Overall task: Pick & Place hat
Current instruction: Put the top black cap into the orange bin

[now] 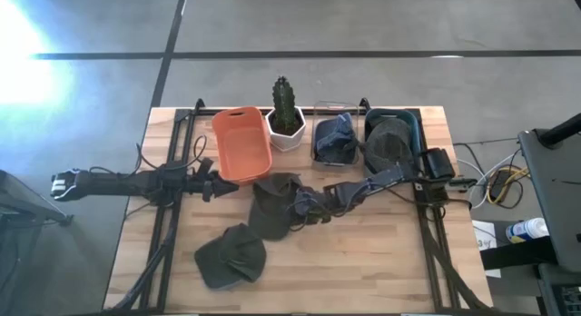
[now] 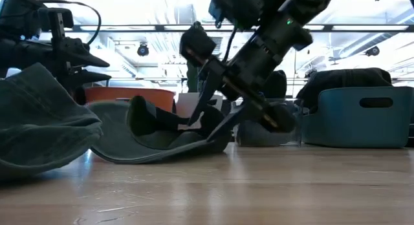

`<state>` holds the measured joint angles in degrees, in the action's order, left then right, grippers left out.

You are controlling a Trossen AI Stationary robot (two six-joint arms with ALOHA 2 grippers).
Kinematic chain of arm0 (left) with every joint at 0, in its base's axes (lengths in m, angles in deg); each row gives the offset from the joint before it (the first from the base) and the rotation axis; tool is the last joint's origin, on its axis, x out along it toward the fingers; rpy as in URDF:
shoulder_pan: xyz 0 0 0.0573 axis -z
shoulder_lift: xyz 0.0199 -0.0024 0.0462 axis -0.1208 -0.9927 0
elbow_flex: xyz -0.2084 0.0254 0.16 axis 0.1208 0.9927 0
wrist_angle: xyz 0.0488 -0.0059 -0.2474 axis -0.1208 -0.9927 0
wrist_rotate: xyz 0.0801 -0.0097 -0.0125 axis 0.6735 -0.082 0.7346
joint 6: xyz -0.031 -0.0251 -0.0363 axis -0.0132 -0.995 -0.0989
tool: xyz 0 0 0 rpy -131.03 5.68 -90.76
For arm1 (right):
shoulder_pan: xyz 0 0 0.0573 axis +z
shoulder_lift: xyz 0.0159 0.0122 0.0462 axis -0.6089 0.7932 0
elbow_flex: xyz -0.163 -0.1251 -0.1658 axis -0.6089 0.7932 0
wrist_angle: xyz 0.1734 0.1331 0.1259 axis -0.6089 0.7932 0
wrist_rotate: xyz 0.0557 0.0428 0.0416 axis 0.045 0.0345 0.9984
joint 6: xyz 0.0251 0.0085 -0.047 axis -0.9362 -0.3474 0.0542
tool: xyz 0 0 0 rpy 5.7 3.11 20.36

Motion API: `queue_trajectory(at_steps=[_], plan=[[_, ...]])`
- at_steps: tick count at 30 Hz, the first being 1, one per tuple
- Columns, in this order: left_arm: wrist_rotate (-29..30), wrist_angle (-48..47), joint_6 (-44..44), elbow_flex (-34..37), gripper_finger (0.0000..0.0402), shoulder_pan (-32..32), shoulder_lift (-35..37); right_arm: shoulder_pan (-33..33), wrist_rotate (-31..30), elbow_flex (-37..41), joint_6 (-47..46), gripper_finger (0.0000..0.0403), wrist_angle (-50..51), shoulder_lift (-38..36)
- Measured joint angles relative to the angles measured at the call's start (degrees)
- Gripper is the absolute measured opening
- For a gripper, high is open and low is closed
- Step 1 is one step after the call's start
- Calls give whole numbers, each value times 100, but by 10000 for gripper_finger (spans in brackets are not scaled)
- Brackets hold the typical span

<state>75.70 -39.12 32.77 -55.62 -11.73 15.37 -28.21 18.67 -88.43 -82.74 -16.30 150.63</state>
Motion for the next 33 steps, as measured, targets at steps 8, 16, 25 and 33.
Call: queue_trajectory(at_steps=[8,16,25,33], plan=[[-2,-11,-65,0,94,1,-2,11,-172,-116,34,150,408,16],[-2,-20,-95,0,94,1,-2,-22,-366,-85,85,151,619,-117],[-3,-23,-602,1,94,0,-2,-75,-729,-76,-192,151,353,48],[-4,-26,-1333,1,94,1,-2,-86,-824,-123,153,130,74,189]])
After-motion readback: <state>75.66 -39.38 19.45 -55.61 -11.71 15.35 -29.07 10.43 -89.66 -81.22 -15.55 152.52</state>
